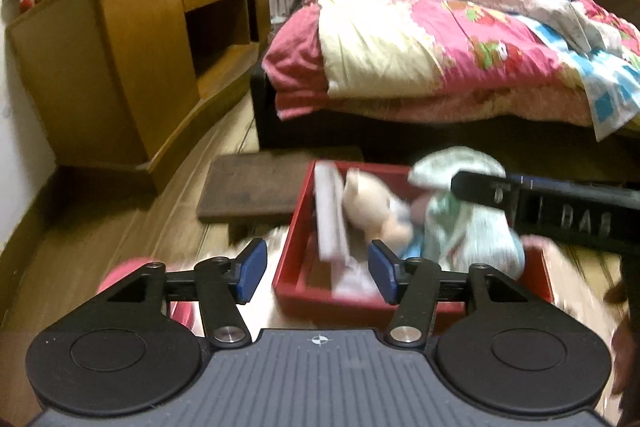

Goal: Organize soft objects
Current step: 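Lower the sponge block and teddy bear into the red box and open both grippers, then grasp the striped knit sock with the left gripper while the right gripper moves toward the cans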

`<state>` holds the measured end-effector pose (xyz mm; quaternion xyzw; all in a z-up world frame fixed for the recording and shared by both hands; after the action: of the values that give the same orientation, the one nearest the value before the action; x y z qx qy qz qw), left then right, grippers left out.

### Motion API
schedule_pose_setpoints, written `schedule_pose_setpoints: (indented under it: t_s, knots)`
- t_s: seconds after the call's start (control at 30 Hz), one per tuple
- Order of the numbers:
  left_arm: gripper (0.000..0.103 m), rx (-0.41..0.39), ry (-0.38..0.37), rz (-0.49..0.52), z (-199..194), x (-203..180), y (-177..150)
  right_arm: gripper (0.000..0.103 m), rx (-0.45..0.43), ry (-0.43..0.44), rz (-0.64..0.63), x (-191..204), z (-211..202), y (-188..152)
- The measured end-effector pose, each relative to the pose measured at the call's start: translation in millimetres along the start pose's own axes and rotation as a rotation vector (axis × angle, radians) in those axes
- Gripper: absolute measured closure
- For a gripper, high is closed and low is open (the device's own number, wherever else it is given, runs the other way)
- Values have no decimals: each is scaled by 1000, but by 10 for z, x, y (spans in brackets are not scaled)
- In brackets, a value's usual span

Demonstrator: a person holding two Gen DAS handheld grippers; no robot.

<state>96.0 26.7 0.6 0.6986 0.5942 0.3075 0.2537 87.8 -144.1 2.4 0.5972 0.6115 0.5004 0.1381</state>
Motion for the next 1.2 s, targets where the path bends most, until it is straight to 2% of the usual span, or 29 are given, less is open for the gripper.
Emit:
schedule_pose_setpoints:
  t_s: [0.23, 0.4, 0.47, 0.7, 0.8, 0.9, 0.97, 1.0, 1.03, 1.13, 1.2]
  knots:
    - [40, 113, 1, -3, 37, 191, -385, 70, 74, 30, 5, 153, -186, -304]
    - [36, 223, 18, 48, 222, 156, -495, 70, 139, 38, -2, 236, -390, -587]
    - [31, 270, 16, 75, 295, 104, -551, 70, 158, 62, 20, 245, -457, -663]
    - [33, 427, 78, 131, 636, 2, -854, 70, 216, 136, 49, 277, -460, -729]
    - [38, 467, 115, 158, 762, -9, -963, 70, 259, 171, 72, 273, -432, -784]
    - [50, 471, 165, 228, 803, -80, -1048, 70, 308, 196, 80, 298, -398, -872]
    - [67, 513, 131, 204, 842, -80, -1110, 70, 347, 215, 68, 353, -366, -950]
    - [71, 507, 118, 198, 832, -81, -1117, 70, 364, 221, 55, 385, -352, -993]
    - [81, 502, 124, 210, 816, -93, -1117, 70, 384, 228, 37, 425, -332, -1035]
    - [87, 488, 133, 213, 778, -79, -1130, 68, 419, 245, 22, 489, -295, -1131]
    - [96, 489, 104, 179, 738, -42, -1113, 67, 411, 253, 23, 492, -312, -1146]
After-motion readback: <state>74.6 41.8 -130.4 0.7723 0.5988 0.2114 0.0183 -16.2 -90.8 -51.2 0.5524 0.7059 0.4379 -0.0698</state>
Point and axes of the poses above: each gripper's, at about its wrist camera, not at the fingertips, and z roughly the way its jaws point, x to its left, y to its top, the point moved 2 cm from there along z, roughly the way its jaws point, and after that the axes turned 8 degrees about y, right-handed, at the moved point
